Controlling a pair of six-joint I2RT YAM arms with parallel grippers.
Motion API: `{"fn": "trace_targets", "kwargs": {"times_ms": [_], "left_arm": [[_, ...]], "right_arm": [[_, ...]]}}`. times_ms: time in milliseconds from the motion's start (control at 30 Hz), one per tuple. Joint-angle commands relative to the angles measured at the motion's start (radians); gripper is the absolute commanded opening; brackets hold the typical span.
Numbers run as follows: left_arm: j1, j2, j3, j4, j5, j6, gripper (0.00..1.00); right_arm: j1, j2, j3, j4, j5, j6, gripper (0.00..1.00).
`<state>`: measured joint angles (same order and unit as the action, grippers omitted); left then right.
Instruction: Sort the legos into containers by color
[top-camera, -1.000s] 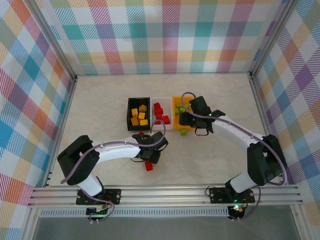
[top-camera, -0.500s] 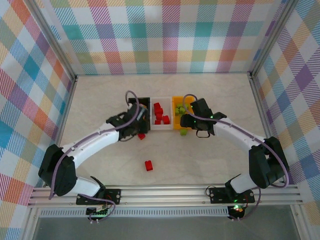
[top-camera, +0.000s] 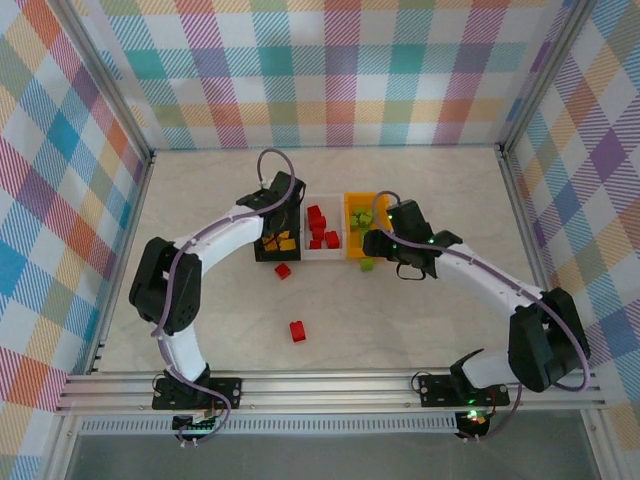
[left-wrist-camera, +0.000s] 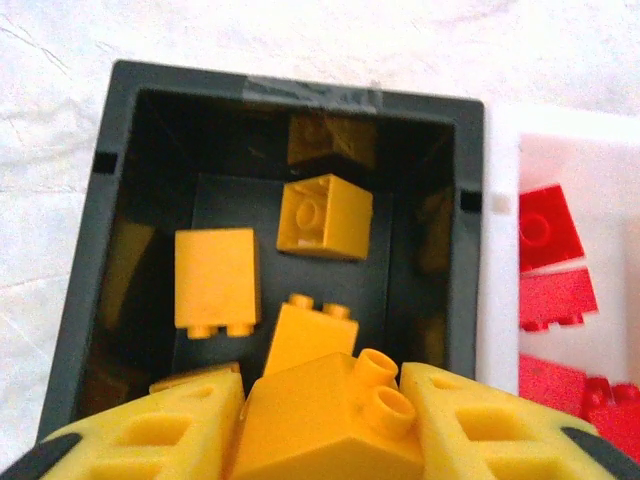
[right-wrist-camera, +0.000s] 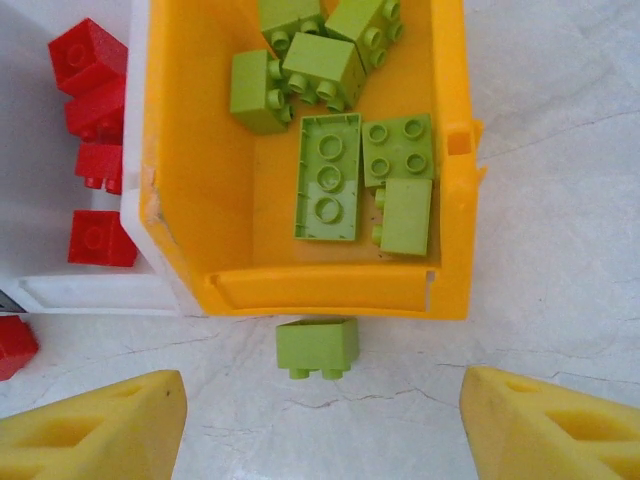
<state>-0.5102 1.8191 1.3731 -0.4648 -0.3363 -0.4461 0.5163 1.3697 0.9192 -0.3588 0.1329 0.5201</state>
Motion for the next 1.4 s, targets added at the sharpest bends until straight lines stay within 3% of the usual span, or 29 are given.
{"fn": "trace_targets", "kwargs": {"times_ms": [0, 133, 233, 433, 700, 1000, 1367], "left_arm": [[0.01, 0.031, 0.069, -0.013, -0.027, 0.005, 0.5], [0.009, 0.044, 0.09, -0.021, -0.004, 0.0, 0.71], [0.009, 0.019, 0.09, -0.017, 0.033, -0.011, 0.78], [-0.037, -0.12, 0.012, 0.009, 0.102, -0.029, 0.82], [-0.141, -0.417, -0.298, 0.068, 0.182, -0.101, 0.86], [-0.159, -0.747, -0.669, 0.114, 0.237, -0.232, 0.88], [-0.162, -0.909, -0.808, 0.078, 0.227, -0.282, 0.9]], "right_arm": [[-0.006, -0.04, -0.016, 0.011, -0.02, 0.014, 0.73], [-0.006, -0.057, -0.027, 0.009, -0.025, 0.014, 0.73], [-0.006, -0.067, -0.031, 0.011, -0.03, 0.017, 0.74], [-0.006, -0.068, -0.038, 0.012, -0.054, 0.014, 0.74], [0.017, 0.005, -0.058, 0.021, -0.121, -0.031, 0.74], [0.078, 0.141, -0.06, 0.077, -0.024, -0.054, 0.74], [0.14, 0.284, -0.056, 0.23, 0.105, -0.048, 0.69]]}}
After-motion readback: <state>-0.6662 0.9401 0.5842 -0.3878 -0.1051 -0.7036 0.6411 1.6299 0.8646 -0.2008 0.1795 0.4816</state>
